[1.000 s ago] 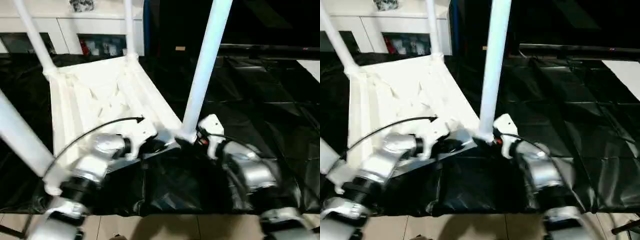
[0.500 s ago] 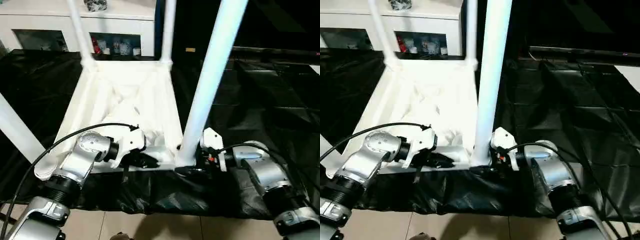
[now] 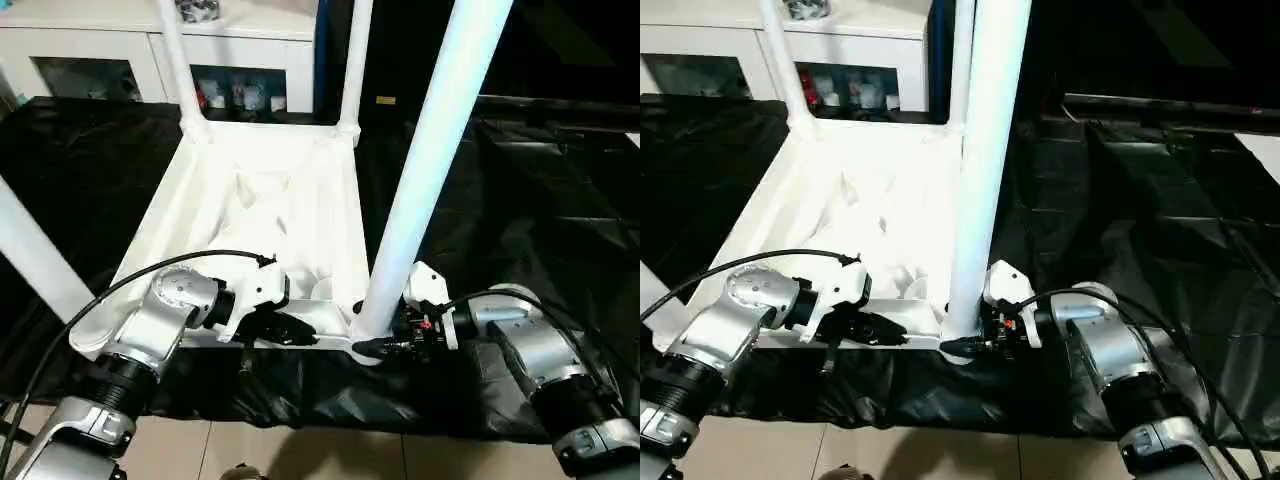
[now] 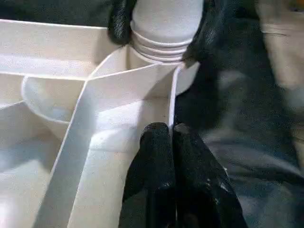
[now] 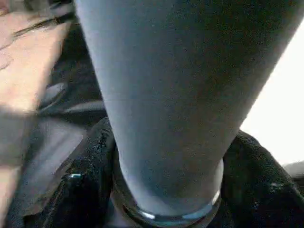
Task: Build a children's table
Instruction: Rotate leg to tighten
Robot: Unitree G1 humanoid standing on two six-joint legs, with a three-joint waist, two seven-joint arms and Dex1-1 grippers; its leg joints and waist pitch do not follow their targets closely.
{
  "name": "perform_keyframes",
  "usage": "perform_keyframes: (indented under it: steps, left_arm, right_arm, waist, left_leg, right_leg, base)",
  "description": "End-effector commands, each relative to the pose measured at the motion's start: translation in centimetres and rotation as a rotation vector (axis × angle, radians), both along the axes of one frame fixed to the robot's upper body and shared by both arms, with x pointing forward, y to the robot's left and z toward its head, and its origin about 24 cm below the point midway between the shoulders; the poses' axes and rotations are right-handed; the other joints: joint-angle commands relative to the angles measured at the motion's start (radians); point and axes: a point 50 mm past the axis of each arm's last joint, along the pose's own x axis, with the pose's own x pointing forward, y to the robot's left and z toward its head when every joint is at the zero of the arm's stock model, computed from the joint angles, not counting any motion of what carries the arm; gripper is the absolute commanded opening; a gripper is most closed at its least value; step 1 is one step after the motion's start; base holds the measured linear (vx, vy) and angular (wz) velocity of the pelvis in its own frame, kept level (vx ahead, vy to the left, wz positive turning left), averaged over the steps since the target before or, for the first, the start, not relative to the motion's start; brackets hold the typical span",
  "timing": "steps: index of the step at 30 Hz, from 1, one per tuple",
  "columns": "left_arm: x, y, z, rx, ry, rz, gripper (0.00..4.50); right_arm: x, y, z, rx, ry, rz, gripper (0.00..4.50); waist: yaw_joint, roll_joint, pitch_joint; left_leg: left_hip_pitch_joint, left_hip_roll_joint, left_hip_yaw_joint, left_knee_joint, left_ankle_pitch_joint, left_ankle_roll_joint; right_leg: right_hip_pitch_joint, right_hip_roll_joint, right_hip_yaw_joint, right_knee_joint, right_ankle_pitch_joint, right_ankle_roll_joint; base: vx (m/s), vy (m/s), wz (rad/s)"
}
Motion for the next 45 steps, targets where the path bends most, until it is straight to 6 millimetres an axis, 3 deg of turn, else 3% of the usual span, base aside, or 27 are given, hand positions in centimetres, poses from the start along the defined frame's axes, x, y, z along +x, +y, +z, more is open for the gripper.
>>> perform_keyframes:
  steps: [1, 4, 6, 9, 10, 13, 15, 16, 17, 19, 22, 29, 32, 35, 38, 42, 45]
  left_arm:
    - [1.5, -2.2, 0.5, -0.036, -0.072, 0.141, 0.0]
    - [1.9, -2.9, 0.5, -0.036, -0.079, 0.192, 0.0]
    - [2.0, -3.2, 0.5, -0.037, -0.078, 0.211, 0.0]
    - [2.5, -4.7, 0.5, -0.037, -0.098, 0.296, 0.0]
    - [2.5, -5.1, 0.4, -0.038, -0.102, 0.312, 0.0]
    - [2.4, -6.0, 0.3, -0.038, -0.106, 0.318, 0.0]
    - [2.3, -6.3, 0.3, -0.041, -0.102, 0.311, 0.0]
    - [2.2, -6.4, 0.3, -0.042, -0.1, 0.308, 0.0]
    - [2.1, -6.5, 0.2, -0.028, -0.106, 0.292, 0.0]
    - [2.0, -6.2, 0.1, -0.014, -0.109, 0.287, 0.0]
    - [2.0, -5.8, 0.0, -0.002, -0.112, 0.293, 0.0]
    - [2.0, -5.2, 0.1, -0.003, -0.108, 0.302, 0.0]
    - [1.9, -4.8, 0.0, 0.026, -0.088, 0.291, 0.55]
    - [1.8, -4.2, 0.2, 0.065, -0.079, 0.302, 0.66]
    - [1.8, -3.5, 0.4, 0.092, -0.071, 0.332, 0.97]
    - [1.7, -2.9, 0.4, 0.114, -0.058, 0.349, 0.97]
    - [1.6, -2.6, 0.6, 0.127, -0.059, 0.345, 0.97]
  right_arm:
    - [0.3, 3.2, -0.8, 0.035, 0.003, -0.089, 2.72]
    - [1.0, 3.7, -1.3, 0.047, 0.003, -0.228, 2.71]
    - [1.3, 4.0, -1.6, 0.049, 0.008, -0.301, 2.7]
    - [2.0, 5.6, -2.2, 0.049, 0.009, -0.52, 2.7]
    - [2.0, 6.1, -2.2, 0.059, 0.012, -0.54, 2.7]
    - [1.8, 7.8, -1.9, 0.087, -0.006, -0.544, 2.7]
    - [1.7, 8.3, -1.6, 0.105, -0.02, -0.522, 2.7]
    - [1.6, 8.5, -1.5, 0.106, -0.038, -0.515, 3.05]
    - [1.6, 8.6, -1.3, 0.128, -0.026, -0.503, 3.05]
    - [1.7, 8.3, -1.2, 0.142, -0.017, -0.509, 3.42]
    - [2.0, 7.7, -0.9, 0.12, -0.065, -0.531, 3.61]
    - [2.1, 6.1, -0.3, 0.128, -0.093, -0.524, 3.61]
    - [2.2, 5.2, -0.2, 0.124, -0.104, -0.536, 3.71]
    - [2.4, 4.4, 0.0, 0.12, -0.114, -0.559, 3.71]
    - [2.5, 4.0, 0.1, 0.12, -0.117, -0.567, 3.71]
    - [2.5, 3.6, 0.2, 0.118, -0.116, -0.566, 3.71]
    - [2.6, 3.5, 0.2, 0.115, -0.118, -0.562, 3.71]
  waist:
    - [-0.01, -0.004, -0.05]
    - [-0.03, -0.003, -0.048]
    - [-0.042, -0.002, -0.047]
    - [-0.055, -0.001, -0.047]
    - [-0.057, 0.0, -0.048]
    - [-0.059, -0.004, -0.049]
    - [-0.058, -0.001, -0.05]
    - [-0.057, -0.002, -0.05]
    - [-0.057, 0.0, -0.051]
    - [-0.056, 0.0, -0.052]
    - [-0.055, -0.001, -0.053]
    - [-0.05, -0.002, -0.055]
    - [-0.049, 0.0, -0.055]
    - [-0.054, 0.001, -0.058]
    - [-0.057, -0.001, -0.06]
    - [-0.055, 0.0, -0.062]
    - [-0.056, -0.001, -0.06]
  left_leg:
    - [0.014, 0.021, -0.016, -0.069, -0.336, -0.011]
    - [0.008, 0.02, -0.025, -0.074, -0.357, -0.017]
    - [0.01, 0.019, -0.026, -0.074, -0.381, -0.02]
    - [0.007, 0.015, -0.03, -0.073, -0.389, -0.021]
    - [0.01, 0.016, -0.028, -0.073, -0.39, -0.02]
    - [0.007, 0.015, -0.028, -0.074, -0.387, -0.009]
    - [0.006, 0.017, -0.026, -0.075, -0.381, -0.004]
    - [0.005, 0.017, -0.025, -0.075, -0.379, -0.003]
    - [0.004, 0.018, -0.024, -0.075, -0.371, -0.003]
    - [0.001, 0.019, -0.022, -0.075, -0.351, 0.003]
    - [0.0, 0.018, -0.02, -0.073, -0.335, 0.005]
    - [-0.001, 0.019, -0.016, -0.071, -0.294, 0.013]
    - [-0.001, 0.02, -0.016, -0.072, -0.289, 0.012]
    - [-0.007, 0.02, -0.018, -0.071, -0.272, 0.014]
    - [-0.006, 0.02, -0.015, -0.066, -0.237, 0.022]
    - [-0.008, 0.018, -0.012, -0.061, -0.185, 0.04]
    - [-0.008, 0.018, -0.012, -0.062, -0.201, 0.038]
  right_leg:
    - [0.032, -0.055, 0.037, -0.09, -0.452, -0.146]
    - [0.033, -0.057, 0.032, -0.1, -0.534, -0.102]
    - [0.027, -0.055, 0.029, -0.106, -0.551, -0.098]
    - [0.028, -0.054, 0.025, -0.109, -0.577, -0.084]
    - [0.022, -0.054, 0.028, -0.111, -0.565, -0.086]
    - [0.025, -0.052, 0.029, -0.109, -0.537, -0.089]
    - [0.024, -0.051, 0.032, -0.104, -0.49, -0.102]
    - [0.024, -0.05, 0.032, -0.104, -0.475, -0.106]
    - [0.026, -0.05, 0.034, -0.099, -0.444, -0.117]
    - [0.03, -0.049, 0.036, -0.093, -0.39, -0.134]
    - [0.033, -0.049, 0.037, -0.089, -0.364, -0.146]
    - [0.037, -0.047, 0.039, -0.08, -0.288, -0.166]
    - [0.039, -0.047, 0.039, -0.078, -0.277, -0.171]
    - [0.045, -0.047, 0.038, -0.074, -0.255, -0.171]
    - [0.045, -0.046, 0.039, -0.069, -0.197, -0.194]
    - [0.045, -0.042, 0.038, -0.061, -0.124, -0.216]
    - [0.045, -0.043, 0.038, -0.063, -0.147, -0.216]
  base:
    - [-0.057, -0.004, -0.01]
    - [-0.037, 0.0, -0.02]
    - [0.0, 0.0, 0.0]
    - [0.0, 0.0, 0.0]
    - [0.0, 0.0, 0.0]
    - [0.0, 0.0, 0.0]
    - [0.0, 0.0, 0.0]
    - [0.0, 0.0, 0.0]
    - [0.0, 0.0, 0.0]
    - [0.0, 0.0, 0.0]
    - [0.0, 0.0, 0.0]
    - [0.0, 0.0, 0.0]
    - [0.0, 0.0, 0.0]
    - [0.0, 0.0, 0.0]
    - [0.0, 0.0, 0.0]
    - [0.0, 0.0, 0.0]
    - [0.0, 0.0, 0.0]
